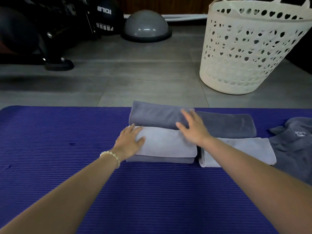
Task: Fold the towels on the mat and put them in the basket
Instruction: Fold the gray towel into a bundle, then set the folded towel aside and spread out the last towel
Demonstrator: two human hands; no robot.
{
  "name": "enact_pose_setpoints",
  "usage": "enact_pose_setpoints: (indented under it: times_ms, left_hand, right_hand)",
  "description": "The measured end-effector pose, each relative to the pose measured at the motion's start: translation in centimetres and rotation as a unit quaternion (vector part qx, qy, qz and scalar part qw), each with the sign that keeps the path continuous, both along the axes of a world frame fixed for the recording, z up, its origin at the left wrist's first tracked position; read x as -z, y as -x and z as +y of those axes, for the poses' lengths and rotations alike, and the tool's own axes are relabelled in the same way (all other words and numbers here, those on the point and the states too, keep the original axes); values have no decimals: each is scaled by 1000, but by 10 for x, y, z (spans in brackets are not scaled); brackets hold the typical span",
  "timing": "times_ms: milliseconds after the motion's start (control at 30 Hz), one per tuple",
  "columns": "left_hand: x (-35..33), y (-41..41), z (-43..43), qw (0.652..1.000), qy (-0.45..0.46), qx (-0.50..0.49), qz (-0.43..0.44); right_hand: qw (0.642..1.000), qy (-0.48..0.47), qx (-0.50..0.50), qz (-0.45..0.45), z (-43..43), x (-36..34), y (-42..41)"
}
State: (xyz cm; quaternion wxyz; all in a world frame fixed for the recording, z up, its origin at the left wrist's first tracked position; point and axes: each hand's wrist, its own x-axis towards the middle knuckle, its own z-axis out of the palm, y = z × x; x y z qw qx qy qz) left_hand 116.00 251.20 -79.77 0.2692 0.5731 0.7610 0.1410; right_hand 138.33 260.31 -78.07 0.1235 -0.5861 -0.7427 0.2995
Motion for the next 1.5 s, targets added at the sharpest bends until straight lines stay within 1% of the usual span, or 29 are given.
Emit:
enact_pose_setpoints:
  times_ms: [33,67,100,167,267,367,433,533,600,700,800,933,1000,1067,1100,1133,1200,1267,1333,1367,1400,1500]
  left_hand:
    - [6,-1,-5,999,9,18,35]
    - [10,-2,-9,998,12,22,49]
    - [13,-3,-12,998,6,25,59]
    - [13,-6,-14,996,-3,29,88]
    - [8,-13,-14,990,-30,18,139]
    - [6,-32,-19,975,-115,39,188]
    - [6,-52,-23,970,-165,75,162]
    - [7,-95,-22,968,-180,131,118]
    - [9,-128,-19,964,-175,168,105]
    - [14,-179,-14,956,-177,215,94]
    - [23,-230,-13,951,-159,251,83]
    - [43,-277,-11,953,-74,274,102]
    - [54,-287,-8,955,-32,269,122]
    - [58,-294,-4,956,-7,254,146]
    - [58,-297,-1,957,4,246,155]
    - [57,-300,2,958,16,241,157]
    - [54,-307,6,959,39,233,154]
    - [51,-311,7,962,54,223,147]
    - [50,-314,5,962,60,219,150]
    - [50,-314,4,963,62,218,149]
    - [50,-314,4,964,62,215,144]
    - [46,-315,1,973,64,201,97]
  right_hand:
    - [997,11,-47,-52,-2,5,2]
    - [992,28,-79,-95,-4,9,4]
    - [987,41,-94,-123,-6,12,5]
    - [982,32,-108,-151,-9,17,5]
    - [981,13,-118,-157,-11,16,0]
    - [988,3,-117,-103,-16,11,-18]
    - [991,-10,-116,-59,-21,11,-45]
    - [995,-26,-92,-24,-30,15,-107]
    - [998,-27,-54,-26,-35,20,-158]
    - [998,-15,34,-51,-47,32,-239]
    - [988,8,135,-79,-64,44,-312]
    - [965,23,245,-94,-81,56,-378]
    - [949,44,306,-60,-83,64,-400]
    - [926,72,371,-3,-79,70,-414]
    - [918,82,388,13,-76,73,-419]
    - [915,93,392,5,-72,76,-421]
    - [917,110,376,-72,-65,79,-419]
    - [914,97,365,-149,-56,78,-415]
    - [908,79,362,-194,-47,79,-415]
    - [910,69,355,-201,-44,79,-416]
    - [918,58,346,-186,-42,79,-417]
    - [944,40,323,-58,-47,77,-417]
